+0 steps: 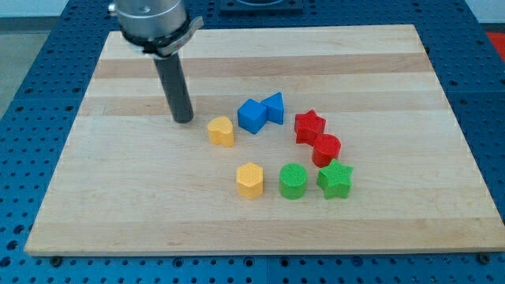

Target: Push yellow heart into yellow hexagon

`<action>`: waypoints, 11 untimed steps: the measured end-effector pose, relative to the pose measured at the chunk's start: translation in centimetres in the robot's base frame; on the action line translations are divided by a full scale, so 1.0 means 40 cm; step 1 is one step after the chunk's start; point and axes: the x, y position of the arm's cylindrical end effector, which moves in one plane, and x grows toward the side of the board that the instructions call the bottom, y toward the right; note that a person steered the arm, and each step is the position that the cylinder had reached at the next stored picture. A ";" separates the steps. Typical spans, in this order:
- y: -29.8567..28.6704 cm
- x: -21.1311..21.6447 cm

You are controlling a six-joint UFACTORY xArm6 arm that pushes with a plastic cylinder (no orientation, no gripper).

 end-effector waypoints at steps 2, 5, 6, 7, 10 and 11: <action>0.044 0.066; 0.072 0.056; 0.129 0.055; 0.188 0.094; 0.179 0.156; 0.107 0.097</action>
